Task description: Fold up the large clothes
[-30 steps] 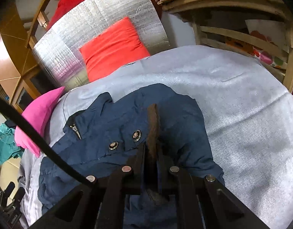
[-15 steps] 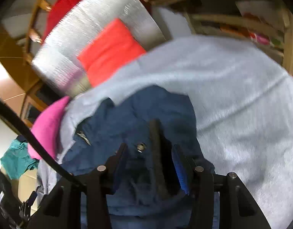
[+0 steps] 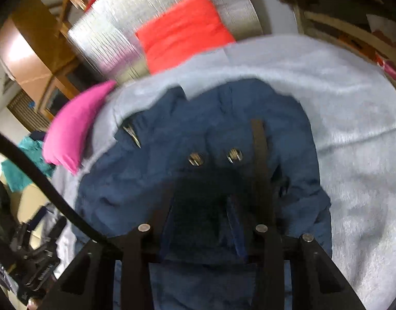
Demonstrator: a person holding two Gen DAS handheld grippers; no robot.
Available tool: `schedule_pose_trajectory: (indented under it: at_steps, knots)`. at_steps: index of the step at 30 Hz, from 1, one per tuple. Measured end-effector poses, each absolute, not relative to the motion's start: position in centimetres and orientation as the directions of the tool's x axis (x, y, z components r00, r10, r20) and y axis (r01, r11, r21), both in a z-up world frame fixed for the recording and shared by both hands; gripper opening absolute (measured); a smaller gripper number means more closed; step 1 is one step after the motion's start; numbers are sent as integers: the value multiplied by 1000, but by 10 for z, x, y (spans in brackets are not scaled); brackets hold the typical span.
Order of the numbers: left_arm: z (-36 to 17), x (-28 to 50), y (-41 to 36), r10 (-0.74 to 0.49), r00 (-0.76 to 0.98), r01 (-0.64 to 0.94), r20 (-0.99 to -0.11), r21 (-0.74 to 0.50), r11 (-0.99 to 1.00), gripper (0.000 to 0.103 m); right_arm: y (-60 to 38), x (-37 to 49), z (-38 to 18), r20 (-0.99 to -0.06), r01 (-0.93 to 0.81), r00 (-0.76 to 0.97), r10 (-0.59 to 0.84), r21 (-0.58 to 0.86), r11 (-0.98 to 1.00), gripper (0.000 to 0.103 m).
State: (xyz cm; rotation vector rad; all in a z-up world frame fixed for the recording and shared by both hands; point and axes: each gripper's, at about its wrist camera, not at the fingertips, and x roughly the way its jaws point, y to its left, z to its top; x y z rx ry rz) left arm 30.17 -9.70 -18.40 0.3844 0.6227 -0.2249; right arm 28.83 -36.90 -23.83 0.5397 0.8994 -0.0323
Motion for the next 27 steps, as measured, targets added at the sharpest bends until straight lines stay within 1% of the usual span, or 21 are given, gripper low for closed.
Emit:
schedule_pose_trajectory:
  at_steps: [3,11,15,17,18,20,22,25,27]
  knots:
    - [-184,301,-100,-92,790,323,-606,284,903,82,-371,291,-252,-782,271,587,212,436,858,40]
    - [-185,299,-109,-99,789,336,-606,292,895,82,-376,288,-251,-779,264,583,232,452,852,40]
    - [-188,301,-111,-85,787,332,-611,303,893,82,-383,284,-242,-750,258,609,258,495,830,40]
    - [-192,306,-109,-60,782,319,-621,316,894,82,-390,280,-234,-725,264,642,248,513,817,41]
    - [-193,311,-105,-39,778,304,-627,321,897,82,-397,277,-230,-709,274,665,236,525,806,43]
    - [-196,320,-93,-11,762,274,-647,308,911,82,-415,271,-227,-681,306,699,220,563,768,43]
    - [-197,336,-72,15,728,219,-685,254,942,82,-428,269,-230,-665,335,713,225,604,723,43]
    - [-201,357,-34,46,680,112,-732,166,980,82,-442,271,-244,-667,378,701,253,648,661,43]
    - [-210,367,-22,79,655,69,-751,164,984,82,-441,274,-253,-676,388,683,276,656,647,43]
